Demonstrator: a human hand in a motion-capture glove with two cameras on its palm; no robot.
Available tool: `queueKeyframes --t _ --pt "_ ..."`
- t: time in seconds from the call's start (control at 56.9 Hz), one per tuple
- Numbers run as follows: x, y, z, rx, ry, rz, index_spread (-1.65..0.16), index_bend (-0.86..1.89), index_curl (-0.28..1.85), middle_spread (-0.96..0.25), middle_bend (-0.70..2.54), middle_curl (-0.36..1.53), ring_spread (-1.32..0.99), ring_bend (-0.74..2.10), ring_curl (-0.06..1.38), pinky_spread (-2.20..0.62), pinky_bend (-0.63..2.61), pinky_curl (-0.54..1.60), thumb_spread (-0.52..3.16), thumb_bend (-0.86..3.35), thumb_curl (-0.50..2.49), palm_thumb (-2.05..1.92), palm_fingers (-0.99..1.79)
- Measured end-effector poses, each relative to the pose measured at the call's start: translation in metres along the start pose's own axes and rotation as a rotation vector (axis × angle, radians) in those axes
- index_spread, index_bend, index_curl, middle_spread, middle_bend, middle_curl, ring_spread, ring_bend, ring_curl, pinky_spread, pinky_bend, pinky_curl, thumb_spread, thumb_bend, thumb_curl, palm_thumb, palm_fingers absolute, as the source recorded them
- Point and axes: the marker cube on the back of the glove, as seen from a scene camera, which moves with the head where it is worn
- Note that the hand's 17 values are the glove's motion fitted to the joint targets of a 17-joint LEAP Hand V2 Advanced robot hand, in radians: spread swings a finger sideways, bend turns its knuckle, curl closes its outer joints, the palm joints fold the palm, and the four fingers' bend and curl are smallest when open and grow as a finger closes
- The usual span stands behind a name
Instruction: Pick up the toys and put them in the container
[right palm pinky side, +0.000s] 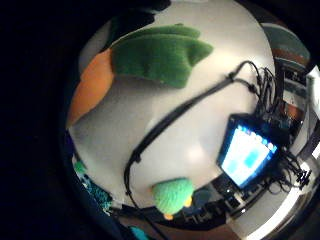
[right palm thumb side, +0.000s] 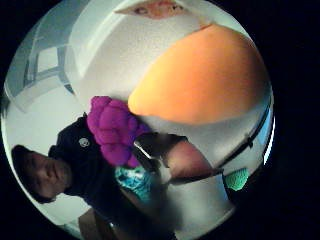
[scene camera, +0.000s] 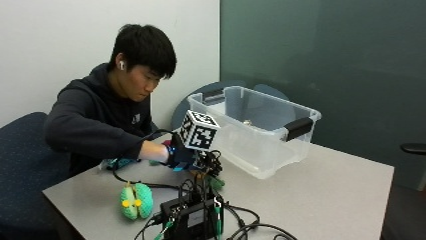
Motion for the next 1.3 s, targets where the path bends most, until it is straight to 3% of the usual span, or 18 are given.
queueKeyframes --t 0.176,0.352,0.457,0.616,0.809,0.915,1.055,1.214,1.302 --pt "-0.002 -0.009 0.019 0.2 0.003 -0.021 -0.29 0.15 0.19 -0.1 0.45 0.31 -0.14 0.39 0.24 -0.02 0.46 0.26 1.05 -0.04 0.29 -0.03 0.34" --pt "-0.007 -0.017 0.022 0.557 -0.065 0.009 -0.23 0.16 0.18 -0.17 0.66 0.42 -0.31 0.88 0.41 -0.26 0.75 0.36 1.14 -0.03 0.28 -0.03 1.04" --pt "-0.01 -0.015 0.017 0.702 -0.083 0.053 -0.22 0.42 0.28 -0.19 0.88 0.53 -0.35 1.1 0.52 -0.33 0.88 0.45 1.24 0.02 0.29 0.05 1.44" --pt "-0.019 0.017 -0.02 0.78 -0.063 0.169 -0.2 0.83 0.45 -0.16 1.14 0.64 -0.34 1.25 0.61 -0.39 0.97 0.52 1.36 0.07 0.32 0.17 1.37" --pt "-0.035 0.071 -0.143 0.917 0.077 0.36 -0.15 1.04 0.57 -0.13 1.27 0.69 -0.29 1.43 0.66 -0.41 1.04 0.59 1.45 0.09 0.34 0.22 1.28" --pt "-0.067 0.075 -0.209 0.959 0.157 0.239 -0.14 1.09 0.61 -0.12 1.32 0.7 -0.27 1.47 0.66 -0.42 1.07 0.61 1.48 0.1 0.36 0.25 1.24" --pt "-0.124 0.037 -0.278 0.985 -0.115 0.264 -0.12 1.12 0.65 -0.1 1.36 0.71 -0.26 1.5 0.65 -0.42 1.09 0.64 1.49 0.09 0.37 0.26 1.21" --pt "-0.153 -0.041 -0.29 0.882 -0.073 0.432 -0.12 1.12 0.67 -0.1 1.39 0.71 -0.26 1.52 0.64 -0.42 1.11 0.66 1.46 0.05 0.37 0.22 1.18" --pt "-0.152 -0.072 -0.275 0.783 0.022 0.453 -0.11 1.06 0.67 -0.1 1.39 0.7 -0.25 1.53 0.64 -0.42 1.11 0.67 1.41 -0.01 0.36 0.16 1.14"
